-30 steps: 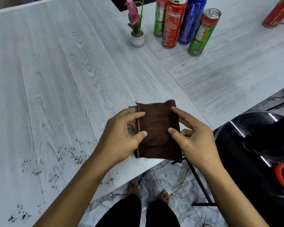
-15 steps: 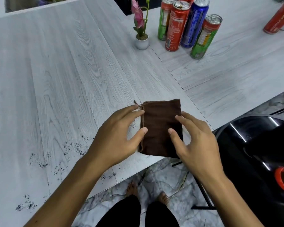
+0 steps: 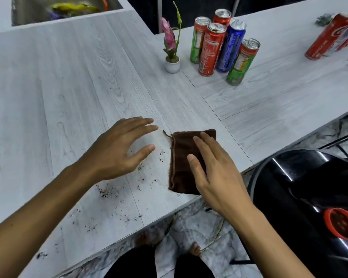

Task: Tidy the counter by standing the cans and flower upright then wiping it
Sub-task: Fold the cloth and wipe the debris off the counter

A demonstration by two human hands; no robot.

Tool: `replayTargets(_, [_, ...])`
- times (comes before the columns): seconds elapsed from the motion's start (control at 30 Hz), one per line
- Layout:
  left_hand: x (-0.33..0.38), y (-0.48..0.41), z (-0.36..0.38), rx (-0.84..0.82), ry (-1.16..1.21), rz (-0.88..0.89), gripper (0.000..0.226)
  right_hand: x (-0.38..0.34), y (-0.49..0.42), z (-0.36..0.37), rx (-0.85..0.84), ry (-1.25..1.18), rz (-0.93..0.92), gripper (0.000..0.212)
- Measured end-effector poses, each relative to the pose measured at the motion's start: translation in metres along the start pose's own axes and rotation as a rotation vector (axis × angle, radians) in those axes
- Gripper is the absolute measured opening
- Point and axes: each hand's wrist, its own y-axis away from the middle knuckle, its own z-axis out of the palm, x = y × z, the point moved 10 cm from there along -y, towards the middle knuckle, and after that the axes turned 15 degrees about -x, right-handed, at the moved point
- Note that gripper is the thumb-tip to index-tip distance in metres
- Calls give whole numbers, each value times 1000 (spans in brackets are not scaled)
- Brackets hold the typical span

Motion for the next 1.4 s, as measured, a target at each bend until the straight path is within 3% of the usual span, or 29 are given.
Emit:
replayTargets(0.63, [-88, -66, 4, -132, -124, 326, 72, 6, -51, 60, -41, 213, 282, 66])
replayTargets(1.13, [-104, -79, 16, -159, -202, 382, 68, 2, -67, 65, 37, 208, 348, 59])
replayTargets(1.4, [-108, -78, 11, -169, -165, 374, 62, -36, -87, 82, 5, 231, 288, 57])
